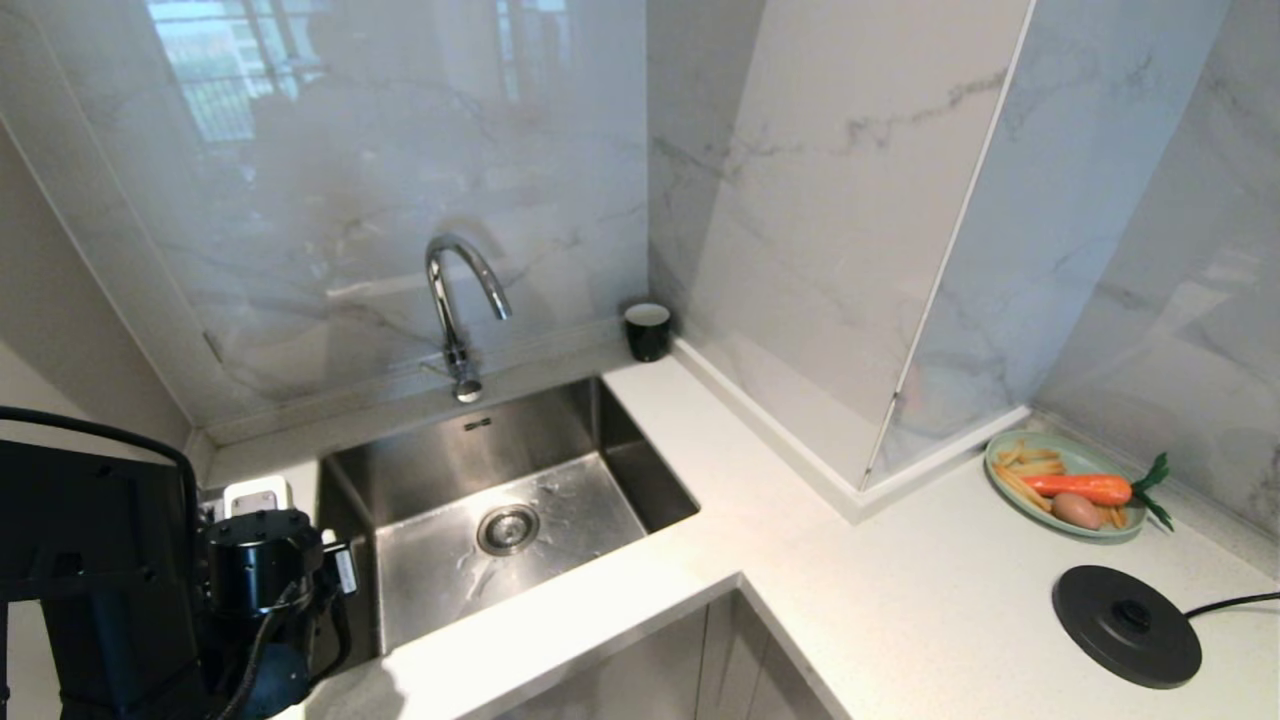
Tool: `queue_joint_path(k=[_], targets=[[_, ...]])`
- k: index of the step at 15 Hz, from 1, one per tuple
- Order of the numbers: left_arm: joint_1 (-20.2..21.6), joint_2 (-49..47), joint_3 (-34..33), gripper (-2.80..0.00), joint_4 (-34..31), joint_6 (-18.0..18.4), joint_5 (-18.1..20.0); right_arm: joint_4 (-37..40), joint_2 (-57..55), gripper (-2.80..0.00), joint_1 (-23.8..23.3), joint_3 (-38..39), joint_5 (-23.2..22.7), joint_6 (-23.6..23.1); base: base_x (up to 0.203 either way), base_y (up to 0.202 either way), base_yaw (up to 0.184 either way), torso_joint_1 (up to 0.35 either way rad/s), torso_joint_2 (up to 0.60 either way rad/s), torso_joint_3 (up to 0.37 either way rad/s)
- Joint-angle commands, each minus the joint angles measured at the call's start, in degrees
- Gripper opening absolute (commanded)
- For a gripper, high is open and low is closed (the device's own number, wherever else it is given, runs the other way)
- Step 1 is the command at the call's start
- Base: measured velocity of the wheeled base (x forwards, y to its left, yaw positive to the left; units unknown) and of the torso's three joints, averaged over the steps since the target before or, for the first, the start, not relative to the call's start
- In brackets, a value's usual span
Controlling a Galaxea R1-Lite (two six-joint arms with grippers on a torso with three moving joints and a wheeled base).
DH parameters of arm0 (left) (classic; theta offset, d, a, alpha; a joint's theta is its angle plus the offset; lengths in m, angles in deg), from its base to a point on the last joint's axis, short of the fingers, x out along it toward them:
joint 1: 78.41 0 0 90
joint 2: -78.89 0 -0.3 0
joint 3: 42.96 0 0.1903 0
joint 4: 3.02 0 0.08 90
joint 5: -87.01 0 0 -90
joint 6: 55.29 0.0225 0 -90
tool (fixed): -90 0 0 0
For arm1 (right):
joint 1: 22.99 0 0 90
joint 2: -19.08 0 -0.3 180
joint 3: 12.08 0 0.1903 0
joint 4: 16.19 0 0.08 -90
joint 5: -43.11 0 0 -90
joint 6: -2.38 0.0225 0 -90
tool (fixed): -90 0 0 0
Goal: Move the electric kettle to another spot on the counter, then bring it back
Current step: Place it by the sink
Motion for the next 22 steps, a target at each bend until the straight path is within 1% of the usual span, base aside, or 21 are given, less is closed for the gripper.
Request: queue_joint_path(k=[1,3,5,9,11,14,22], targets=[[-0.38,-0.11,-0.14,0.0,0.84,-0.21,-0.29,-0.01,0.0,-2.8,0.0,0.0,0.0,0.0,0.0,0.0,0.0,0.0,0.0,0.0],[-1.48,0.41,-1.36,0.0,0.84,-0.31,-0.57,-0.01,0.0,-2.8,0.0,0.0,0.0,0.0,0.0,0.0,0.0,0.0,0.0,0.0],[-3.53,1.67,-2.47,0.0,0.84,-0.89,-1.67,-0.01,0.0,-2.8,0.0,0.0,0.0,0.0,0.0,0.0,0.0,0.0,0.0,0.0],[-8.7,3.2,-6.29,0.0,0.84,-3.98,-4.91,-0.01,0.0,-2.8,0.0,0.0,0.0,0.0,0.0,0.0,0.0,0.0,0.0,0.0],[-8.81,1.8,-6.8,0.0,0.84,-5.62,-6.03,-0.01,0.0,-2.8,0.0,0.0,0.0,0.0,0.0,0.0,0.0,0.0,0.0,0.0],[-8.81,1.54,-8.06,0.0,0.84,-7.04,-6.26,-0.01,0.0,-2.8,0.0,0.0,0.0,0.0,0.0,0.0,0.0,0.0,0.0,0.0],[-8.9,1.91,-8.51,0.0,0.84,-7.16,-6.43,-0.01,0.0,-2.8,0.0,0.0,0.0,0.0,0.0,0.0,0.0,0.0,0.0,0.0]])
